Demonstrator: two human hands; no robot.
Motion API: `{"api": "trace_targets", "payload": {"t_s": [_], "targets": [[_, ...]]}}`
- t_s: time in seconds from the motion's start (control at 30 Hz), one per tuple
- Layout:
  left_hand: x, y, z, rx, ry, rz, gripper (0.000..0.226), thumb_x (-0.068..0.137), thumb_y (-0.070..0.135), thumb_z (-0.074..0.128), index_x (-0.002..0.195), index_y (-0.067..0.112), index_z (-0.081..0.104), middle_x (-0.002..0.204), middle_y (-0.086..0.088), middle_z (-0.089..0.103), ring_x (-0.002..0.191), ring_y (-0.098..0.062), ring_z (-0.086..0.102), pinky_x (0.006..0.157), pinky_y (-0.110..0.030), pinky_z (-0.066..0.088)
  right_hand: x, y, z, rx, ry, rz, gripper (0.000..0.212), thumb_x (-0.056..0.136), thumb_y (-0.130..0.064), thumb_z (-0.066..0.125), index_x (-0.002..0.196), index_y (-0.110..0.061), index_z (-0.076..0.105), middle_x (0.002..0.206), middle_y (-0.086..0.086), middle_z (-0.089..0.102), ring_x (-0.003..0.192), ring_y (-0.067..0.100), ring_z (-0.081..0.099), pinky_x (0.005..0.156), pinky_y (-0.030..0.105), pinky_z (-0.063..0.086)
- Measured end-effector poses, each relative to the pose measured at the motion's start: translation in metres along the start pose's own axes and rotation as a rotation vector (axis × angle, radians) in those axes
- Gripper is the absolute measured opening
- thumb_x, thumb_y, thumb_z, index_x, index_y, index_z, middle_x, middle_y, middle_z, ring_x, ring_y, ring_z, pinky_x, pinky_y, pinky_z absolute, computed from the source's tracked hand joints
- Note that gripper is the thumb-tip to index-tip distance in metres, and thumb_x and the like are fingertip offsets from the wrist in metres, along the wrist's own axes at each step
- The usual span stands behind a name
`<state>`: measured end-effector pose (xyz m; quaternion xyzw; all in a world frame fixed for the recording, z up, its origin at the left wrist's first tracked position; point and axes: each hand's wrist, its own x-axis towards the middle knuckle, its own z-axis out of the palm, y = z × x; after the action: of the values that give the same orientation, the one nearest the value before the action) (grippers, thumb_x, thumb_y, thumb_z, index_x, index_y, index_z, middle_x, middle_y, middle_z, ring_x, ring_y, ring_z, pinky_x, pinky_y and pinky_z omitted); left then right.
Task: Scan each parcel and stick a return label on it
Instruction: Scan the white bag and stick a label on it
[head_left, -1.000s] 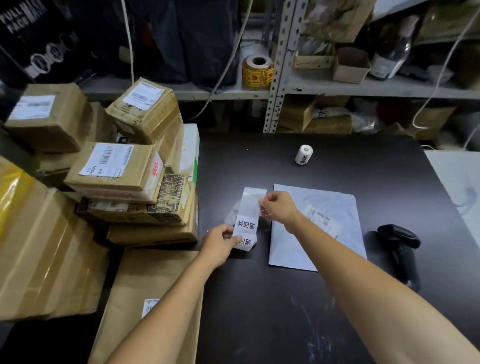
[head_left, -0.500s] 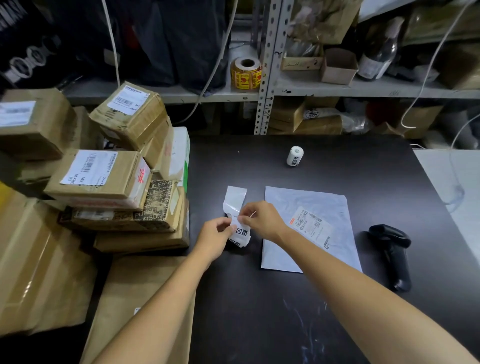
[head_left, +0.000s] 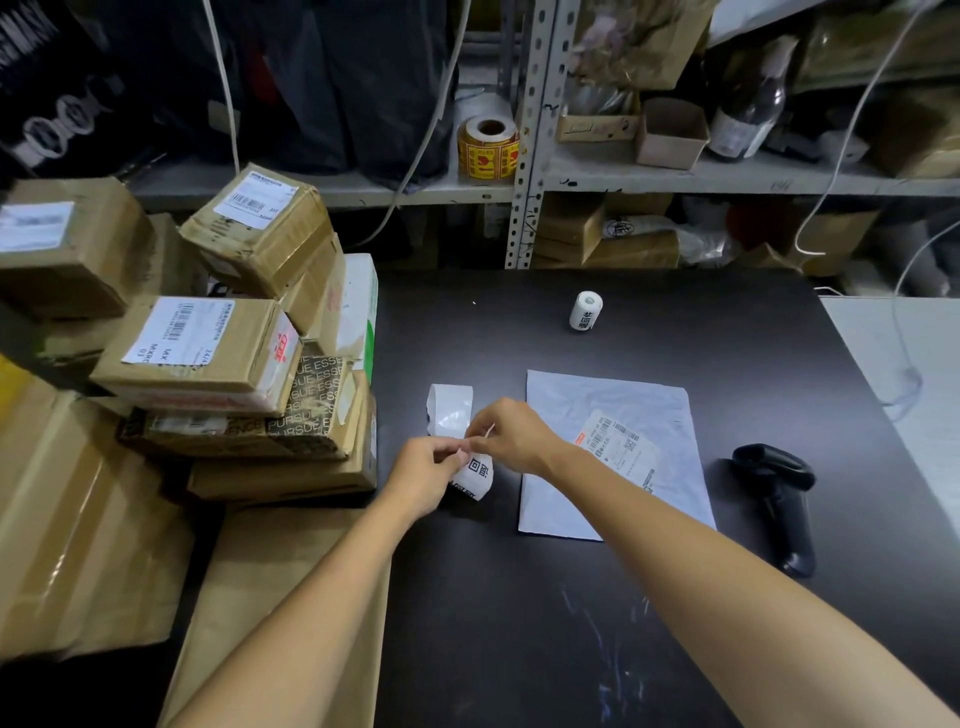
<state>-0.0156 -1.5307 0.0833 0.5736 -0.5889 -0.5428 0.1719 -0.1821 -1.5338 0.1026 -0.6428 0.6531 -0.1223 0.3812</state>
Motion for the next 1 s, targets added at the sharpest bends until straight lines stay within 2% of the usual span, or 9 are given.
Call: {"api": "trace_targets", "payload": {"t_s": [0.17,0.27,0.33,0.47,0.6,0.73,0.83,0.93,1.0], "targets": [[-0.001,0.002,0.000,0.016,0.005,-0.020,0.021,0.095,0.012,0.061,0.113,0.009,0.071,0.106,-0.004,0.072,0.102,-0.018,0.065,0.088,-0.025,0.047,-0.001,-0.004,0.000,0.011,-0.029,0.025,0.016,0.093,-0.019,0.062,0.099,-0.011,0.075,0.102,0.005,0.072,0.088,0.017,0.061,0.079,0.029,0.049],[-0.001,0.001,-0.001,0.021,0.035,-0.042,0.029,0.093,0.009,0.063,0.122,0.002,0.066,0.122,-0.005,0.065,0.110,-0.016,0.060,0.098,-0.025,0.043,-0.003,0.001,-0.004,0.033,0.021,0.068,0.016,0.095,-0.017,0.058,0.099,-0.010,0.072,0.101,0.007,0.071,0.088,0.020,0.061,0.078,0.028,0.047],[-0.002,-0.002,-0.003,0.019,0.060,-0.059,0.031,0.093,0.010,0.064,0.122,0.002,0.065,0.125,-0.004,0.064,0.113,-0.018,0.060,0.105,-0.032,0.044,-0.005,0.006,-0.008,0.051,0.066,0.100,0.016,0.095,-0.017,0.058,0.098,-0.010,0.072,0.098,0.007,0.072,0.088,0.022,0.064,0.079,0.030,0.050],[-0.005,-0.003,-0.005,-0.055,0.087,-0.068,0.019,0.087,0.006,0.070,0.106,0.005,0.071,0.106,-0.010,0.071,0.098,-0.023,0.067,0.095,-0.041,0.053,-0.009,0.005,-0.009,0.093,0.057,0.068,0.010,0.089,-0.021,0.069,0.093,-0.015,0.076,0.094,0.001,0.074,0.082,0.012,0.061,0.076,0.025,0.046],[-0.007,0.004,-0.001,-0.107,0.080,-0.022,0.011,0.084,0.011,0.075,0.082,0.021,0.070,0.084,-0.001,0.070,0.082,-0.018,0.064,0.072,-0.030,0.052,-0.009,-0.003,-0.003,0.082,0.029,0.007,0.007,0.082,-0.024,0.075,0.086,-0.020,0.079,0.086,-0.004,0.074,0.079,0.006,0.060,0.074,0.026,0.050],[-0.009,0.006,-0.002,-0.111,0.083,-0.046,0.013,0.084,0.011,0.075,0.081,0.024,0.072,0.083,-0.002,0.071,0.088,-0.022,0.067,0.082,-0.039,0.055,-0.008,-0.005,-0.006,0.012,0.013,-0.025,0.011,0.083,-0.028,0.075,0.089,-0.020,0.080,0.089,-0.003,0.074,0.083,0.010,0.062,0.075,0.029,0.052],[-0.011,0.004,-0.002,-0.107,0.082,-0.058,0.012,0.084,0.010,0.075,0.081,0.021,0.072,0.083,-0.002,0.072,0.085,-0.020,0.067,0.081,-0.034,0.053,-0.007,-0.007,-0.005,0.008,-0.019,-0.025,0.011,0.088,-0.021,0.071,0.094,-0.015,0.078,0.095,0.002,0.074,0.088,0.015,0.064,0.079,0.033,0.054],[-0.011,0.003,-0.002,-0.095,0.101,-0.051,0.013,0.083,0.006,0.074,0.083,0.019,0.071,0.077,0.003,0.070,0.077,-0.015,0.065,0.071,-0.020,0.051,-0.005,-0.009,-0.003,0.044,-0.057,-0.001,0.014,0.091,-0.012,0.064,0.095,-0.007,0.076,0.092,0.007,0.072,0.085,0.018,0.062,0.082,0.039,0.056],[-0.010,0.002,-0.004,-0.123,0.101,-0.062,0.012,0.084,0.004,0.073,0.088,0.015,0.072,0.081,0.002,0.069,0.080,-0.016,0.064,0.076,-0.023,0.053,-0.004,-0.008,-0.003,0.087,-0.057,0.028,0.014,0.092,-0.009,0.061,0.094,-0.002,0.073,0.087,0.010,0.070,0.084,0.023,0.064,0.085,0.043,0.056]]}}
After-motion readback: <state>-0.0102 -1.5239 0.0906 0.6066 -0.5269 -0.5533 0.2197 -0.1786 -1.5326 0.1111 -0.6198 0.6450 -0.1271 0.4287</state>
